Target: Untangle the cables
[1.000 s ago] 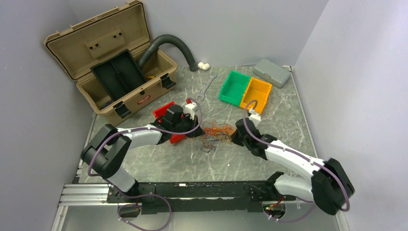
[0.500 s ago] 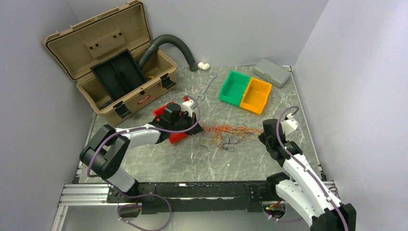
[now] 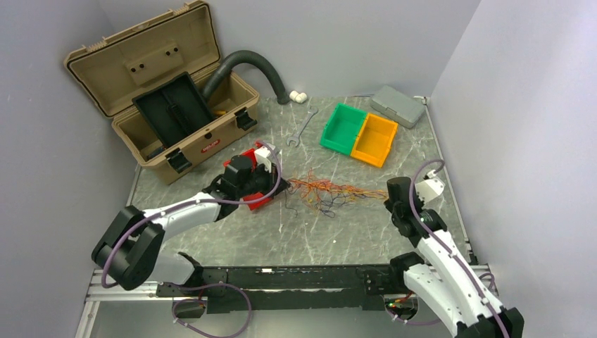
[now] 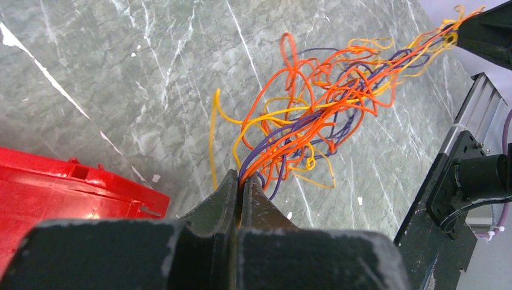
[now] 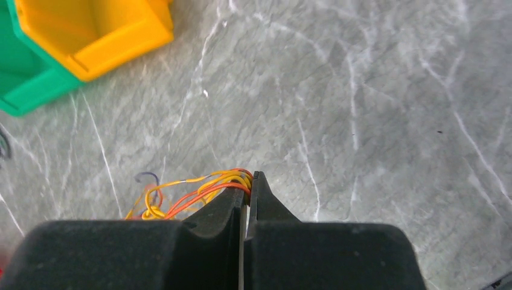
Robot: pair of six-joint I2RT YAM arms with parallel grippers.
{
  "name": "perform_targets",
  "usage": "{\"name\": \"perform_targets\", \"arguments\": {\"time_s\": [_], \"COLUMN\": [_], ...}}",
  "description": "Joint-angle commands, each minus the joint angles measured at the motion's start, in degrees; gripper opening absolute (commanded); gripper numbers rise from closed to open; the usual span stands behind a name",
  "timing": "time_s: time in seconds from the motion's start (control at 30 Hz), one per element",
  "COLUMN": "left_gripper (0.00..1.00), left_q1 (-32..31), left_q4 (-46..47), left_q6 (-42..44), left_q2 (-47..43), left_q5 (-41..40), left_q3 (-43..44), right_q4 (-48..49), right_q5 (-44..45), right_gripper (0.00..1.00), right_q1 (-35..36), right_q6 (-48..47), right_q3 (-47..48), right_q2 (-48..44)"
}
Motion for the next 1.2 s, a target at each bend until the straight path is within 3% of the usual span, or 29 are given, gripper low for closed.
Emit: {"name": "perform_targets", "arguments": {"time_s": [0.0, 0.1, 0.2, 0.43, 0.57, 0.63, 0.67, 0.7, 0.73, 0.77, 0.83, 1.0, 1.17], "left_gripper": [0.0, 0.0, 0.0, 0.02, 0.05, 0.07, 0.09, 0.16, 0.33, 0.45, 0.55, 0.69, 0.76], "left_q1": [0.75, 0.8, 0.77, 0.62, 0.32, 0.1, -0.22, -0.62, -1.06, -1.48, -2.81, -4.61, -5.2], "left_q4": [3.45, 3.17, 3.96, 6.18, 4.92, 3.13, 2.97, 2.77, 1.85, 0.7, -1.31, -1.67, -1.8], "left_q6": [1.98, 1.16, 1.46, 2.12, 2.82, 2.5, 2.51, 2.9, 3.61, 4.22, 5.38, 7.44, 7.73], "left_q2": [-4.11, -6.31, -7.08, -3.13, 0.23, 1.57, 2.0, 2.27, 2.54, 2.66, 2.36, 0.47, 0.01], "left_q5": [-6.62, -11.44, -10.53, -2.92, -0.01, 1.14, 1.53, 1.72, 1.8, 1.39, -0.86, -3.51, -3.6], "left_q3": [-2.93, -4.33, -4.74, -2.94, -0.86, 0.85, 1.34, 1.67, 2.13, 2.57, 3.19, 2.71, 2.74], "right_q4": [-8.13, -7.45, -7.06, 2.5, 8.64, 11.49, 12.57, 13.38, 14.08, 14.85, 16.66, 20.14, 25.29], "right_q5": [11.93, 13.32, 14.0, 0.51, -11.36, -19.58, -21.88, -23.31, -24.29, -25.12, -27.72, -36.4, -46.82], "right_gripper": [0.0, 0.0, 0.0, 0.01, 0.12, 0.24, 0.37, 0.55, 0.65, 0.71, 0.75, 0.77, 0.78], "right_q1": [-0.98, -1.06, -1.05, -1.06, -1.03, -1.03, -1.0, -0.94, -0.95, -0.98, -1.0, -0.96, 0.79], "right_q6": [6.4, 6.21, 5.17, -4.75, -8.48, -11.98, -13.15, -13.88, -13.83, -13.98, -15.58, -21.95, -29.16], "right_q3": [1.32, 0.56, 0.05, -2.56, -3.09, -2.95, -3.08, -3.46, -3.87, -4.37, -5.1, -3.81, -1.18], "right_q2": [-7.58, -13.19, -16.59, -14.82, -10.12, -7.58, -6.64, -5.75, -5.31, -4.94, -4.21, -0.68, 5.78]}}
